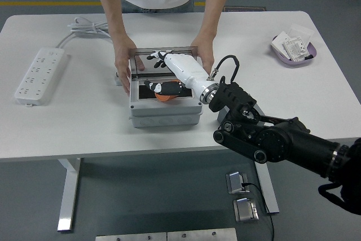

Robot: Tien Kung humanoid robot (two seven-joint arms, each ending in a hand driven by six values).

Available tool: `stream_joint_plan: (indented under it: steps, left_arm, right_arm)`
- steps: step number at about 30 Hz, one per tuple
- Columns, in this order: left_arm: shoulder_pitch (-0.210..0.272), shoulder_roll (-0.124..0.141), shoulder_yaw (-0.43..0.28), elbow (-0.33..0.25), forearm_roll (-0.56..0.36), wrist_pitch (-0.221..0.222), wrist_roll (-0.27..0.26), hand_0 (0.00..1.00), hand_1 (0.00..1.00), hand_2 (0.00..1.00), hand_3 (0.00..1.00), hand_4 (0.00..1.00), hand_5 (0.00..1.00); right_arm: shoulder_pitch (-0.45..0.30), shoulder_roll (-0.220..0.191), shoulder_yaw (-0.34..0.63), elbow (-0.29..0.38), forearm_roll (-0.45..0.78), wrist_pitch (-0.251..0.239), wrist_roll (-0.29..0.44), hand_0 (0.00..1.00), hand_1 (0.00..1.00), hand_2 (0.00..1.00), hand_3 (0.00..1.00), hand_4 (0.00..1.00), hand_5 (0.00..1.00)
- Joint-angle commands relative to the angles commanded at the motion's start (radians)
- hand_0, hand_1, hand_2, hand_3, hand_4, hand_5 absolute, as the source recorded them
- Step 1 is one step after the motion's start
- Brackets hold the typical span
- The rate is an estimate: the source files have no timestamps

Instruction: Fetch the battery,place it into the box,close the lid of the box

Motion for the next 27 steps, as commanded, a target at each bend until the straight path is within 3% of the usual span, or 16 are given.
stream_joint_plan:
  steps: [10, 15, 18, 19, 27]
  left_arm:
    - [0.009, -0.003, 0.001, 0.0, -0.009, 0.001, 0.002, 0.645, 0.689, 0.59, 0.57, 0.586, 0.032]
    - [0.007, -0.001, -0.002, 0.0, -0.005, 0.0, 0.005, 0.645, 0.689, 0.589, 0.57, 0.585, 0.026]
    - [0.004, 0.001, -0.007, -0.001, 0.001, -0.001, 0.008, 0.645, 0.689, 0.589, 0.57, 0.585, 0.026]
    - [0.003, 0.002, -0.008, -0.001, 0.003, -0.002, 0.009, 0.645, 0.689, 0.588, 0.569, 0.583, 0.023]
    - [-0.005, 0.008, -0.021, -0.003, 0.026, -0.007, 0.015, 0.645, 0.688, 0.588, 0.57, 0.579, 0.014]
  right_arm:
    - [0.012, -0.148, 0.073, 0.22, 0.184, 0.067, -0.036, 0.765, 0.664, 0.695, 0.785, 0.765, 0.497]
    - [0.066, -0.171, 0.097, 0.303, 0.221, 0.09, -0.047, 0.733, 0.651, 0.682, 0.77, 0.756, 0.493]
    - [0.116, -0.151, 0.081, 0.267, 0.249, 0.099, -0.037, 0.733, 0.651, 0.682, 0.77, 0.756, 0.493]
    - [0.131, -0.142, 0.071, 0.248, 0.263, 0.102, -0.03, 0.651, 0.569, 0.642, 0.739, 0.736, 0.473]
    - [0.248, -0.05, -0.061, 0.029, 0.42, 0.152, 0.044, 0.635, 0.552, 0.637, 0.727, 0.74, 0.483]
